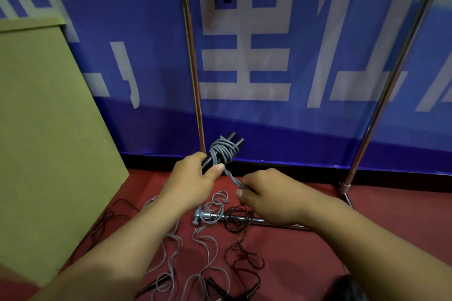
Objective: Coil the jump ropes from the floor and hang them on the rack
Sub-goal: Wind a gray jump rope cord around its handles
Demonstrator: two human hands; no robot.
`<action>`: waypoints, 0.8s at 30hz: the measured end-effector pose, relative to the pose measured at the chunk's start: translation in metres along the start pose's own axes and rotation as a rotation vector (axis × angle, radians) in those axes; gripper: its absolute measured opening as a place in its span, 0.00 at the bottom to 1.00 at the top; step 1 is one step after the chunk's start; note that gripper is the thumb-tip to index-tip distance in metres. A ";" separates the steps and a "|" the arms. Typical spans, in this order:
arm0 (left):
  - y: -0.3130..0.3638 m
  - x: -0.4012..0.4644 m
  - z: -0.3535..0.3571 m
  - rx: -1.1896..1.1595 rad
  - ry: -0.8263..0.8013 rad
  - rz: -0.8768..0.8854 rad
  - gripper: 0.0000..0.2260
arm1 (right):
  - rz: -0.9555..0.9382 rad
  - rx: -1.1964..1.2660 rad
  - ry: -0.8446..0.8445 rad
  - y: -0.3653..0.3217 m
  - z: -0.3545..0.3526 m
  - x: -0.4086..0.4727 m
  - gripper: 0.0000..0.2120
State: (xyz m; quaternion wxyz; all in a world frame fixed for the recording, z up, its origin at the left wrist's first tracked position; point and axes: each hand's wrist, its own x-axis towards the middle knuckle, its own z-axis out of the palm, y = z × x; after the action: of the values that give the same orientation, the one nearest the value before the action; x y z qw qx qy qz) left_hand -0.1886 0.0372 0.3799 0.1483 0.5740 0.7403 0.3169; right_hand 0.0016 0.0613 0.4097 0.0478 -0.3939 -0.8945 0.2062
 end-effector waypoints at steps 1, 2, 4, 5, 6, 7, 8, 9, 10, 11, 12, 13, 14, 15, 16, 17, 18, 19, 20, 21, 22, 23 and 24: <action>-0.001 0.001 0.001 0.027 0.005 0.013 0.12 | -0.012 0.002 0.008 0.000 -0.001 0.000 0.16; -0.002 0.001 0.003 0.048 0.006 0.022 0.12 | -0.017 0.005 0.018 0.000 -0.001 0.000 0.16; -0.005 0.003 0.004 0.060 0.003 0.029 0.12 | -0.018 0.010 0.031 0.000 -0.002 0.000 0.15; -0.006 0.004 0.005 0.061 0.001 0.030 0.12 | -0.014 0.011 0.033 0.000 -0.003 0.000 0.15; -0.008 0.005 0.005 0.064 -0.001 0.028 0.12 | -0.006 0.014 0.035 0.000 -0.003 -0.001 0.15; -0.010 0.006 0.006 0.073 -0.003 0.024 0.12 | 0.001 0.019 0.033 0.000 -0.003 -0.001 0.15; -0.012 0.007 0.006 0.089 -0.006 0.018 0.12 | 0.007 0.026 0.030 0.001 -0.003 -0.002 0.15; -0.014 0.008 0.006 0.111 -0.016 0.009 0.12 | 0.010 0.033 0.032 0.002 -0.004 -0.002 0.15; -0.016 0.007 0.007 0.139 -0.034 -0.001 0.11 | 0.012 0.040 0.037 0.002 -0.005 -0.003 0.16; -0.018 0.007 0.007 0.173 -0.061 -0.012 0.10 | 0.012 0.050 0.048 0.004 -0.005 -0.003 0.16; -0.020 0.006 0.008 0.211 -0.102 -0.019 0.10 | 0.011 0.063 0.066 0.005 -0.006 -0.003 0.16; -0.020 0.004 0.009 0.243 -0.152 -0.020 0.11 | 0.012 0.074 0.086 0.006 -0.006 -0.003 0.16; -0.019 0.003 0.011 0.265 -0.211 -0.011 0.12 | 0.012 0.083 0.112 0.006 -0.007 -0.004 0.16; -0.017 0.001 0.014 0.282 -0.270 0.009 0.13 | 0.006 0.085 0.146 0.007 -0.007 -0.003 0.16; -0.015 -0.002 0.017 0.301 -0.329 0.039 0.14 | -0.001 0.085 0.186 0.009 -0.007 -0.002 0.16; -0.011 -0.005 0.020 0.321 -0.382 0.073 0.13 | -0.006 0.084 0.225 0.010 -0.007 0.000 0.16; -0.006 -0.009 0.022 0.335 -0.426 0.110 0.12 | 0.001 0.086 0.259 0.012 -0.007 0.003 0.16; -0.001 -0.013 0.023 0.346 -0.462 0.152 0.11 | 0.015 0.082 0.294 0.015 -0.008 0.005 0.16; 0.004 -0.018 0.024 0.345 -0.488 0.201 0.11 | 0.034 0.068 0.321 0.018 -0.008 0.008 0.16; 0.009 -0.023 0.024 0.334 -0.506 0.250 0.12 | 0.058 0.049 0.339 0.022 -0.009 0.010 0.16; 0.013 -0.028 0.023 0.316 -0.510 0.291 0.13 | 0.080 0.032 0.345 0.025 -0.010 0.011 0.16; 0.017 -0.032 0.020 0.298 -0.505 0.320 0.13 | 0.096 0.025 0.350 0.029 -0.010 0.013 0.16; 0.020 -0.035 0.016 0.289 -0.491 0.346 0.13 | 0.104 0.025 0.354 0.033 -0.012 0.014 0.17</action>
State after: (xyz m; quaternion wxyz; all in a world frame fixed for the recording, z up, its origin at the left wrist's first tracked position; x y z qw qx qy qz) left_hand -0.1535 0.0119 0.3753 0.1833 0.7654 0.6115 0.0816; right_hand 0.0179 0.0951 0.4066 0.1987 -0.4690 -0.8479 0.1469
